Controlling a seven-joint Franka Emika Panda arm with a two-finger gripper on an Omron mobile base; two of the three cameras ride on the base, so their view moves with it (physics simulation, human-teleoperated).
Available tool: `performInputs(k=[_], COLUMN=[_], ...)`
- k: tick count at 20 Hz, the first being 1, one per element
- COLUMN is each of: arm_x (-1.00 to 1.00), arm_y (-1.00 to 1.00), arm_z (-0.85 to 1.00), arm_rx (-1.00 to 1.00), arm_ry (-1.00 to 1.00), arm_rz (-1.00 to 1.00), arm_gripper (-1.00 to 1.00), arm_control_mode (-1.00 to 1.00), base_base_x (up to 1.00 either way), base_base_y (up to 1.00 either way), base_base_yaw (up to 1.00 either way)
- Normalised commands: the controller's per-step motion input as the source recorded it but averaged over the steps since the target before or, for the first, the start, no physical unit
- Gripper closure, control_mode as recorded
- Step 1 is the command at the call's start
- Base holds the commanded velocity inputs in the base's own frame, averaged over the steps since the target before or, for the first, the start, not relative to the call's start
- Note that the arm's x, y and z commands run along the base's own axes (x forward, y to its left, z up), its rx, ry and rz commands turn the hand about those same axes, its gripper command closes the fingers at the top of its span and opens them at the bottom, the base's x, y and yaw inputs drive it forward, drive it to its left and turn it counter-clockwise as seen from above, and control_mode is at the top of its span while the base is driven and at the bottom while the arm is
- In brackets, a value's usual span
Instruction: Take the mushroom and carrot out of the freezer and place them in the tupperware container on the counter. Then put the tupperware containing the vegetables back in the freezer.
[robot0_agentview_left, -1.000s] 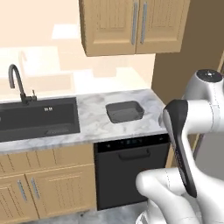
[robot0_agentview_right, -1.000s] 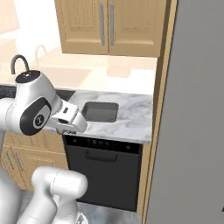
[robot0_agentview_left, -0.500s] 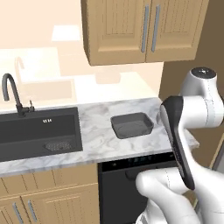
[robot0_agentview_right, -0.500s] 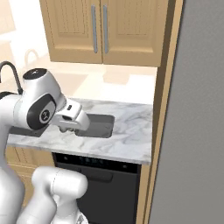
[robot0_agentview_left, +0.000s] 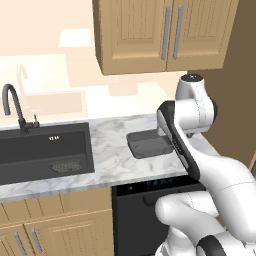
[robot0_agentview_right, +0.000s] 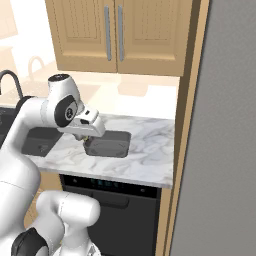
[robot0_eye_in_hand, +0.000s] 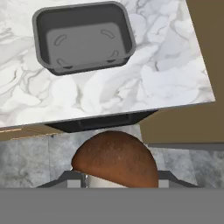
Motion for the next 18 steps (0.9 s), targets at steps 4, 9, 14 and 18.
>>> performInputs(k=[4, 9, 14, 18], arm_x=[0.99, 0.89, 0.81, 0.81], arm_y=[0.26, 0.13, 0.10, 0.04], arm_z=[-0.74, -0.72, -0.39, -0.29], arm_rx=[0.00, 0.00, 0.00, 0.00], arm_ry=[0.11, 0.02, 0.00, 0.00], arm_rz=[0.04, 0.07, 0.08, 0.06], arm_gripper=[1.00, 1.00, 1.00, 1.00], arm_control_mode=[-1.00, -1.00, -1.00, -1.00], base_base_x=[0.00, 0.00, 0.00, 0.00], base_base_y=[0.00, 0.00, 0.00, 0.00], base_base_yaw=[0.00, 0.00, 0.00, 0.00])
